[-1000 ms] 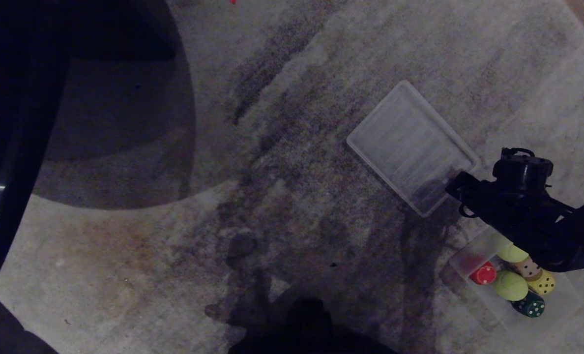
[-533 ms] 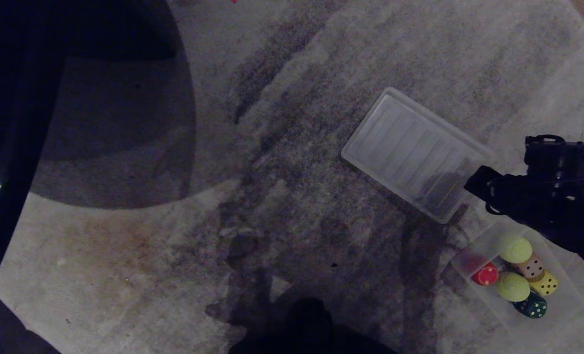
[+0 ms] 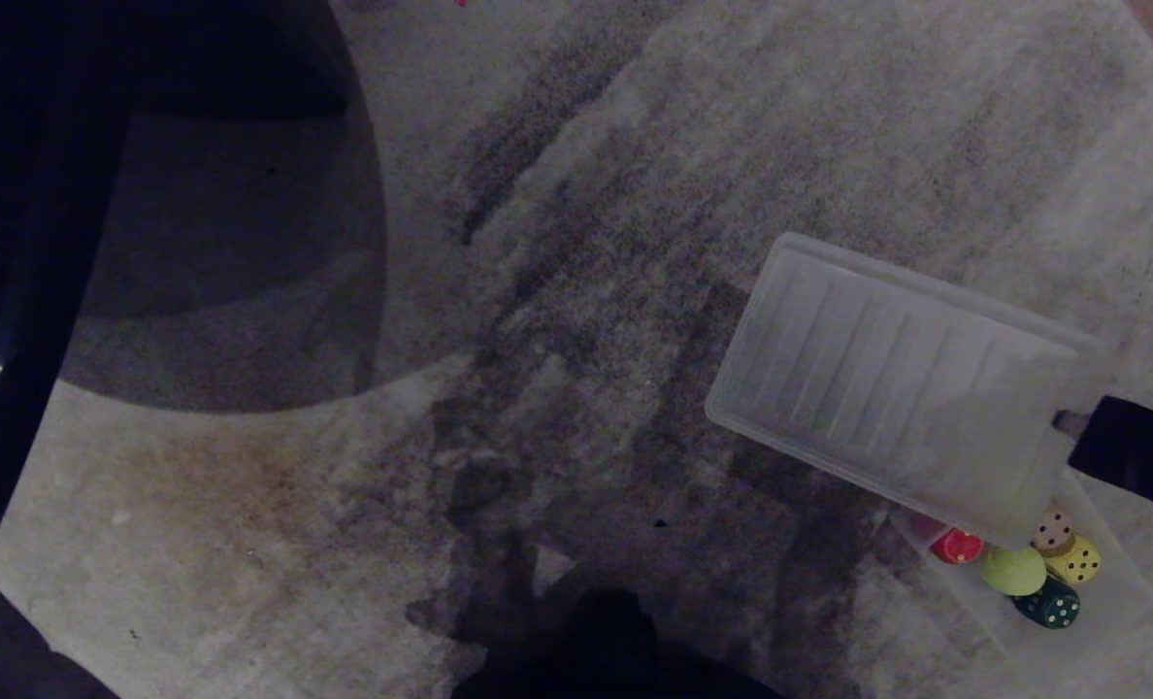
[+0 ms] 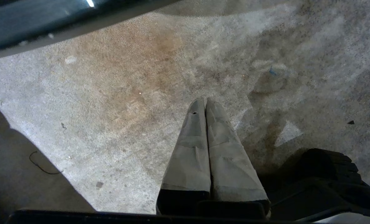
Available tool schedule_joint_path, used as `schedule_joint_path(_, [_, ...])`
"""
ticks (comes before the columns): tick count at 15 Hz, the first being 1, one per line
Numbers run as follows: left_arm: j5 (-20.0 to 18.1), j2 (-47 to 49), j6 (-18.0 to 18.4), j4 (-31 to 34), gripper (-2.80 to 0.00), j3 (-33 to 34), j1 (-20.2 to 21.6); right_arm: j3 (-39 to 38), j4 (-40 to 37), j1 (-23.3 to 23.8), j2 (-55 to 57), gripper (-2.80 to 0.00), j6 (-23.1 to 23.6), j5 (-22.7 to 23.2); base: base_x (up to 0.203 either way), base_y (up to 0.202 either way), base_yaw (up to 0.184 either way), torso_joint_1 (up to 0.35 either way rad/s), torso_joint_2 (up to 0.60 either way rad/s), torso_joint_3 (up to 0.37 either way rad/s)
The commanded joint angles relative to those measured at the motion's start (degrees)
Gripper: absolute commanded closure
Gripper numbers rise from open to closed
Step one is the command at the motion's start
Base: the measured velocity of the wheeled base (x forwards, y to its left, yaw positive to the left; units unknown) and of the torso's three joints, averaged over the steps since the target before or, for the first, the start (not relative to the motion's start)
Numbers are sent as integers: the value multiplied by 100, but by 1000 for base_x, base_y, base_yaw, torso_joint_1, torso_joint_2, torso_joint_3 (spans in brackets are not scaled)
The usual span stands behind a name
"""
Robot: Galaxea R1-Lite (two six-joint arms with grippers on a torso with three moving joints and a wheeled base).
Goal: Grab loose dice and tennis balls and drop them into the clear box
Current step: Close the lid
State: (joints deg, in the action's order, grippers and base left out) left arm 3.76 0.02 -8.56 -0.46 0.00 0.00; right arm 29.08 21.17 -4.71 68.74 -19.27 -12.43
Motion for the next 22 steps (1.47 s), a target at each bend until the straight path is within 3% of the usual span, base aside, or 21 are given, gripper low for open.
schedule_joint_path(1, [2, -2, -5, 1, 0, 9, 0, -509, -290, -2, -1413, 0, 405, 23, 0, 0, 0, 0, 0, 0])
schedule_joint_path(6, [2, -2, -5, -7, 0, 9, 0, -1490, -1862, 221, -4063, 0, 1320, 353, 0, 0, 0, 0, 0, 0])
schedule_joint_path(9, [2, -2, -5, -7, 0, 9, 0, -1915, -2894, 667, -5202, 0, 1631, 914, 0, 0, 0, 0, 0, 0])
schedule_joint_path(16, [2, -2, -5, 2, 0, 9, 0, -2551, -3065, 406, -6860, 0, 1821, 1265, 0, 0, 0, 0, 0, 0])
schedule_joint_path(22, [2, -2, -5, -4, 0, 9, 0, -2566, -3066, 408, -6865, 0, 1725, 1261, 0, 0, 0, 0, 0, 0])
